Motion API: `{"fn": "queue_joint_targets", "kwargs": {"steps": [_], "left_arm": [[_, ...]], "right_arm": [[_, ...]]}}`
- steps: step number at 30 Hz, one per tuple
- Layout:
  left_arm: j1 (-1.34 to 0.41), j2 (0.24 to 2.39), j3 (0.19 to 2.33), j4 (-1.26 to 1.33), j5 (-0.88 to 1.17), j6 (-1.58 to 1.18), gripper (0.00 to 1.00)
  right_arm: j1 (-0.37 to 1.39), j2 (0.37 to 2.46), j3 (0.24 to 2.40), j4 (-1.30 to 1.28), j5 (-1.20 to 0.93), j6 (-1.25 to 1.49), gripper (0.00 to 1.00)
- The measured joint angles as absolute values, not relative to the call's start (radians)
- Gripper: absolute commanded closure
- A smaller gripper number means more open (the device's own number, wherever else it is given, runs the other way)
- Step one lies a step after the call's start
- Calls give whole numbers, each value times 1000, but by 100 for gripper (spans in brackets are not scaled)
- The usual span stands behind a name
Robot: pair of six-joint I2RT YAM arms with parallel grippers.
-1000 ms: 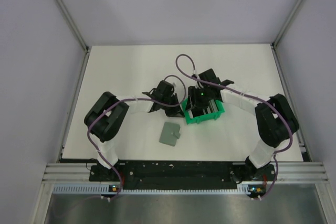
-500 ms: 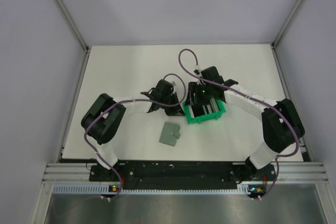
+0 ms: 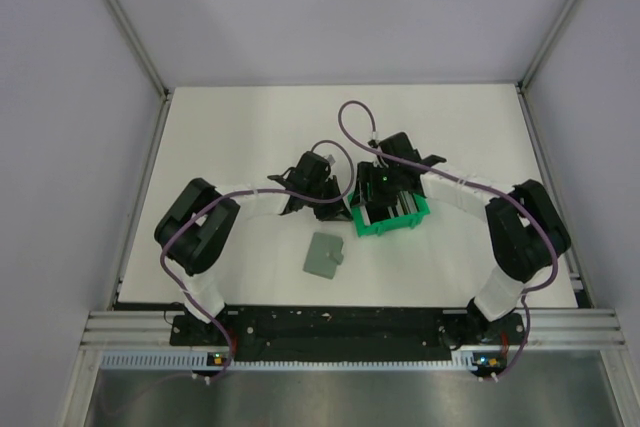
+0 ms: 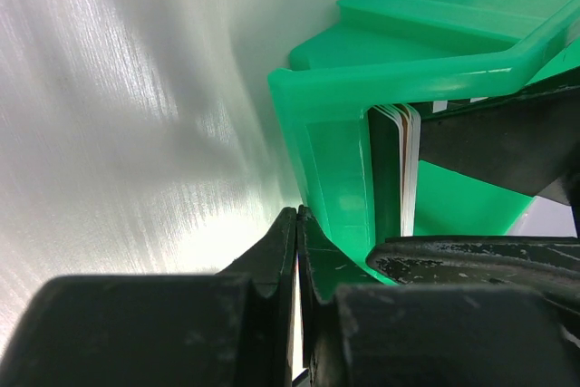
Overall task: Put the credit cards into the card holder
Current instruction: Pick up the credit card from the storage box.
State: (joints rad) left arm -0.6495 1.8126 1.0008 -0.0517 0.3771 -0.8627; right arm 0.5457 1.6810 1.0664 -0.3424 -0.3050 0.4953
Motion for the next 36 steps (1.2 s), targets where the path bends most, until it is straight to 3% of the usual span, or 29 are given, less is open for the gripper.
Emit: {"fn": "queue_joint_targets", "kwargs": {"steps": [36], "left_arm": [[-649, 1813, 998, -46, 376, -863, 96]], "right_arm": [[534, 1682, 1040, -306, -340, 521, 58]]}}
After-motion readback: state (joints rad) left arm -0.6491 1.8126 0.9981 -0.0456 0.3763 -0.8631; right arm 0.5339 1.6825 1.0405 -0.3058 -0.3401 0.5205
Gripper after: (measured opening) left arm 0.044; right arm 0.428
